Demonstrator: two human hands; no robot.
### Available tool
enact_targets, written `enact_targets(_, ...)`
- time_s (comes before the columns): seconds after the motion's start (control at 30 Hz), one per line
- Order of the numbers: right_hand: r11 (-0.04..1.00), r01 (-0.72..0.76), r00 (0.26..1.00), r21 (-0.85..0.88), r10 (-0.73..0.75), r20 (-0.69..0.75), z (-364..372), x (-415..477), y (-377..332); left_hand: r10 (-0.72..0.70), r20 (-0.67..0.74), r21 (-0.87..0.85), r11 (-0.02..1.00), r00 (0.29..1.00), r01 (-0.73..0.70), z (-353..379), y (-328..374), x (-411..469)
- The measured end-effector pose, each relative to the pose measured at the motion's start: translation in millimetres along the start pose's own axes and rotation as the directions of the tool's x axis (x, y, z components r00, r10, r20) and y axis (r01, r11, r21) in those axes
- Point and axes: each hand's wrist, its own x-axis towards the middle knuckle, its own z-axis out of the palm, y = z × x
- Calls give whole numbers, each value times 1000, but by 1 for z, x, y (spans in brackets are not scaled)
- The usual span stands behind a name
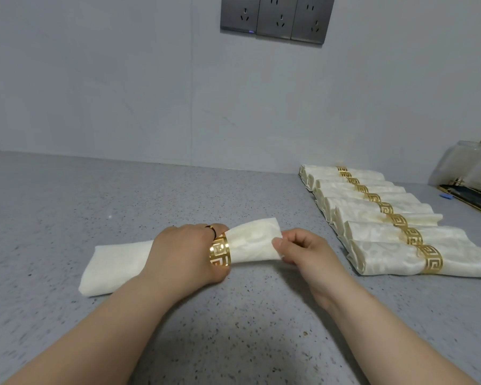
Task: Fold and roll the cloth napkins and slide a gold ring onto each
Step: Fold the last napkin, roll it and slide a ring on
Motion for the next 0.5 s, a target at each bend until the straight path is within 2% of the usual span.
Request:
enact_targets(0.2,997,-41,996,70,47,-77,-9,5,0,-53,29,-29,998,998,54,-4,-8,-1)
enact_targets(0.37,995,-88,995,55,91,-49,-13,6,0,-38,76,-42,998,996,42,-7,-11,-3)
enact_targets(0.5,978,-148,983,148,162,-86,-17,10,0,-30,109,-25,999,994,33,-7,-11,-3)
